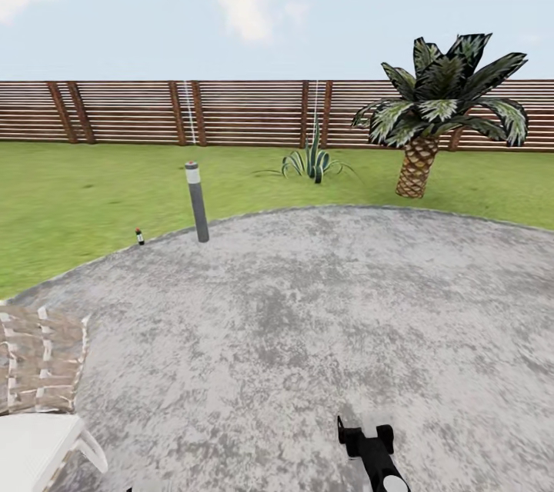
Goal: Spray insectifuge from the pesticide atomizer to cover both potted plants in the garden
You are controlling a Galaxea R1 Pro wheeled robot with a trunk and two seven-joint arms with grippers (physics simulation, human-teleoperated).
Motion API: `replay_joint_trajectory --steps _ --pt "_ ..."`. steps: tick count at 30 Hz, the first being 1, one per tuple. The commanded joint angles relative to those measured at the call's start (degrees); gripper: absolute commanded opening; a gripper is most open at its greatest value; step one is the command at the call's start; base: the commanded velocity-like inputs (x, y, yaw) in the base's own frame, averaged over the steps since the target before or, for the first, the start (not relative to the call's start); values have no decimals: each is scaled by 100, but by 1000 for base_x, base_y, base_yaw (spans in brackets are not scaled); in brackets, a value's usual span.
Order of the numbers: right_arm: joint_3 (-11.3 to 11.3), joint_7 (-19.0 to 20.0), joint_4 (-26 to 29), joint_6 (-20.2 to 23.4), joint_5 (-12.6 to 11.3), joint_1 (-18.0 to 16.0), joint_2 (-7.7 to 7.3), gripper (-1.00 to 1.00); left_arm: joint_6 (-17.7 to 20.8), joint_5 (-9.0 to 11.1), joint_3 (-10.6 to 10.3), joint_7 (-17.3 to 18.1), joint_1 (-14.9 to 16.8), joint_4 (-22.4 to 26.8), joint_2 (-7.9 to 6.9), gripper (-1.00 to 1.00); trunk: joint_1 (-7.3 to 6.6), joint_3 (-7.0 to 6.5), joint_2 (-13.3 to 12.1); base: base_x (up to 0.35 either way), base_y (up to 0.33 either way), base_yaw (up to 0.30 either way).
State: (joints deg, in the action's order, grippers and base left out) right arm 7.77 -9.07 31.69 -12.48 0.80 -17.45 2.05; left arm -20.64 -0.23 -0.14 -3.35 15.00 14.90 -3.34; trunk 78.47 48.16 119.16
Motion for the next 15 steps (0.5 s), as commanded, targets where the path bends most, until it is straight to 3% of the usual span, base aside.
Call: replay_joint_trajectory --steps 1,15 --pt "32 -51 -5 -9 8 -4 -3 100 -19 -3 -4 -17 3 -4 0 100 3 5 2 337 -96 0" --pt "32 -51 -5 -18 1 -4 -3 100 -19 -3 -4 -17 3 -4 0 100 3 5 2 337 -84 0"
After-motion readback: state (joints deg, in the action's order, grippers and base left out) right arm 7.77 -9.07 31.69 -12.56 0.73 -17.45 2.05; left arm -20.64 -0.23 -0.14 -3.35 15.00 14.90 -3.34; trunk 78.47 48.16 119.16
